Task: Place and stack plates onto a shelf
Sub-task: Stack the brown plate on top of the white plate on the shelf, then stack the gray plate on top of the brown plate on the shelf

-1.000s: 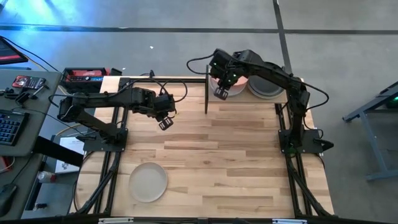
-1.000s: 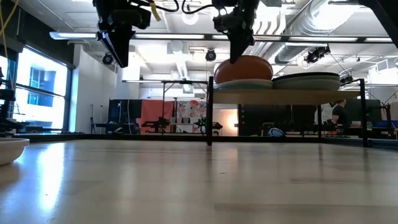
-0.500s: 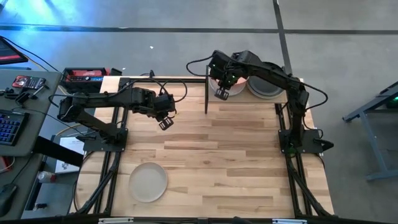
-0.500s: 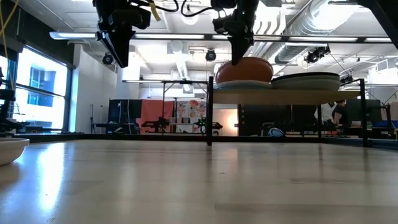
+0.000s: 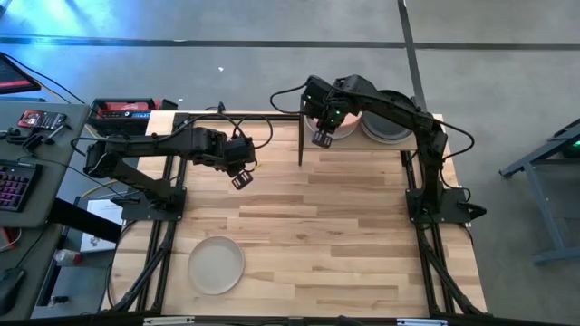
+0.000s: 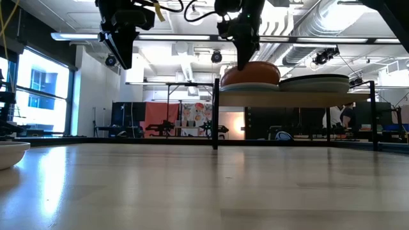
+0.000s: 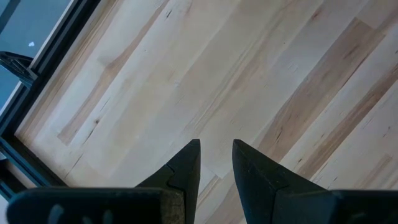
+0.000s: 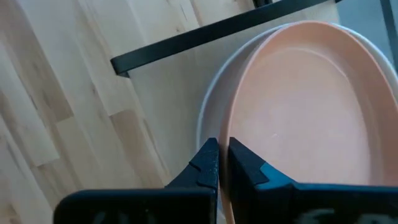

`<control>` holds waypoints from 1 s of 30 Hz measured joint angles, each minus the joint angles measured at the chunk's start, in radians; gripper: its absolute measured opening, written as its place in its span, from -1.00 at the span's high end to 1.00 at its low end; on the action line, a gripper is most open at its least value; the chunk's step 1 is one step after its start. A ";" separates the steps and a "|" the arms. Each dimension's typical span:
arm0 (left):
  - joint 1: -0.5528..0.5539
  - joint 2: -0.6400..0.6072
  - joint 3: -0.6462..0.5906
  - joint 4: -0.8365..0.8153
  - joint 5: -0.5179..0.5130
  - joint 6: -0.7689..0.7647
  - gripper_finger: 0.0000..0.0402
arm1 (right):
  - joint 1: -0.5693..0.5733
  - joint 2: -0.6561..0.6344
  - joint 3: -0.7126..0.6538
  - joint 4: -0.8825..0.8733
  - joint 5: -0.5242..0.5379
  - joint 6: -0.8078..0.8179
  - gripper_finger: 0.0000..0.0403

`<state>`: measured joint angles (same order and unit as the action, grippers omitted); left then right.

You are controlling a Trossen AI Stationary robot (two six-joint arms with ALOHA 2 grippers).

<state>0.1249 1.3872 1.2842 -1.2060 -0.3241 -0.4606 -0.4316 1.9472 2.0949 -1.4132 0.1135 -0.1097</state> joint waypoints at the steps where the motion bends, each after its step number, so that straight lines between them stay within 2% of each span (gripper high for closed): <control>1: 0.000 0.000 0.000 0.000 0.000 0.000 0.59 | 0.000 0.000 0.000 0.000 -0.012 0.000 1.00; 7: 0.000 0.000 0.000 0.000 0.000 0.000 0.59 | 0.002 0.000 0.000 0.002 -0.013 0.019 0.92; 14: 0.000 0.000 0.000 0.000 0.000 0.000 0.59 | 0.002 0.000 0.000 0.011 0.018 0.025 0.58; 18: 0.000 0.000 0.000 0.000 0.000 0.000 0.59 | 0.007 0.000 0.000 0.010 0.005 0.024 0.47; 22: 0.000 0.000 0.000 -0.001 0.011 -0.006 0.59 | 0.007 0.000 0.000 0.010 -0.071 0.067 0.44; 30: -0.045 0.000 0.000 -0.052 0.141 -0.046 0.59 | 0.008 0.000 0.000 -0.051 -0.273 0.173 0.44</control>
<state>0.0798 1.3874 1.2842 -1.2576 -0.1832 -0.5066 -0.4239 1.9472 2.0950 -1.4643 -0.1599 0.0635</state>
